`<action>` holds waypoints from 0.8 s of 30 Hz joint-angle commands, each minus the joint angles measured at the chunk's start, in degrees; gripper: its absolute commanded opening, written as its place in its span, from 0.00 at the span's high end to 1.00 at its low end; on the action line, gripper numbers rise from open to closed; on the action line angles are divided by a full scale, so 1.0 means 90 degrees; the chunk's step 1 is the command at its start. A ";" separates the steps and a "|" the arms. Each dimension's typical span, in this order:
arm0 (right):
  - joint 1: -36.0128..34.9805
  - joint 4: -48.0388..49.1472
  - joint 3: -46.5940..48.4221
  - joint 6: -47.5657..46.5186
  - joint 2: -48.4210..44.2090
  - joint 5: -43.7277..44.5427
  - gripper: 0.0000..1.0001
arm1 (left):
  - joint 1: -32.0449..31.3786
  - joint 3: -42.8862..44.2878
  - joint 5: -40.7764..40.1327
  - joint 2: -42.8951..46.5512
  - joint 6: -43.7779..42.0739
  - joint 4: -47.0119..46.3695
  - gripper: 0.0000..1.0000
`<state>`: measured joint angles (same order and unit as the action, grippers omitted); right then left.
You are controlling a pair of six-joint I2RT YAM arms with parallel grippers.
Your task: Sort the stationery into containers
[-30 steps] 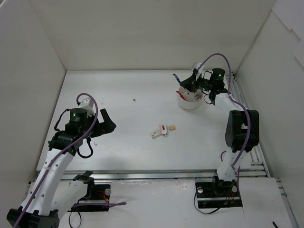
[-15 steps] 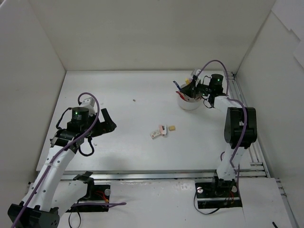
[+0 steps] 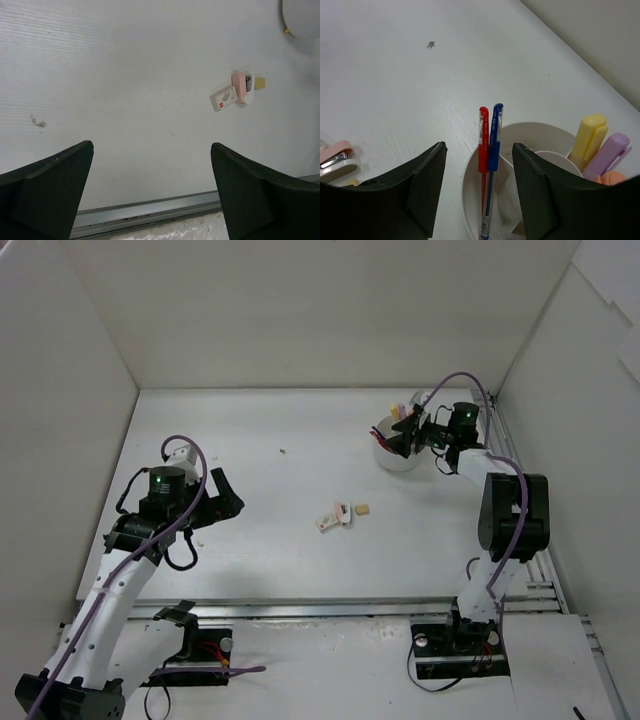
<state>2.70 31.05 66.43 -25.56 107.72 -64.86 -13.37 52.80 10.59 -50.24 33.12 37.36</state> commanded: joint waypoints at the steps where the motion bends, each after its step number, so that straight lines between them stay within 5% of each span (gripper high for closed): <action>1: -0.0114 0.0437 -0.0037 -0.0050 -0.1097 -0.0118 0.47 | 0.0050 0.0247 -0.0024 0.0220 0.0021 -0.0216 0.00; 5: -0.0621 -0.0312 -0.0155 -0.0371 -0.1860 0.0418 0.33 | -0.0009 0.0150 0.0024 0.0416 0.0011 -0.0216 0.00; 6: -0.0796 -0.1311 0.0000 -0.0759 -0.2171 0.1125 0.03 | -0.0009 0.0091 0.0063 0.0493 0.0001 -0.0226 0.00; 9: -0.1723 -0.2432 0.0323 -0.0717 -0.2447 0.2873 0.02 | -0.0009 -0.0055 0.0151 0.0591 0.0030 -0.0313 0.00; 12: -0.2709 -0.2424 0.0110 0.0714 -0.2701 0.5251 0.02 | -0.0009 -0.0182 0.0074 0.0611 0.0089 -0.0343 0.00; 16: -0.3735 -0.3077 -0.0242 0.2075 -0.2838 0.7126 0.02 | -0.0009 -0.0329 0.0180 0.0543 0.0177 -0.0392 0.00; 24: -0.4089 -0.3987 -0.1706 0.4470 -0.3499 0.9904 0.02 | -0.0009 -0.0505 0.0191 0.0426 0.0197 -0.0412 0.00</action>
<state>-33.30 -1.93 54.63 4.03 82.21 5.72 -13.39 47.18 12.03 -45.82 34.41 36.69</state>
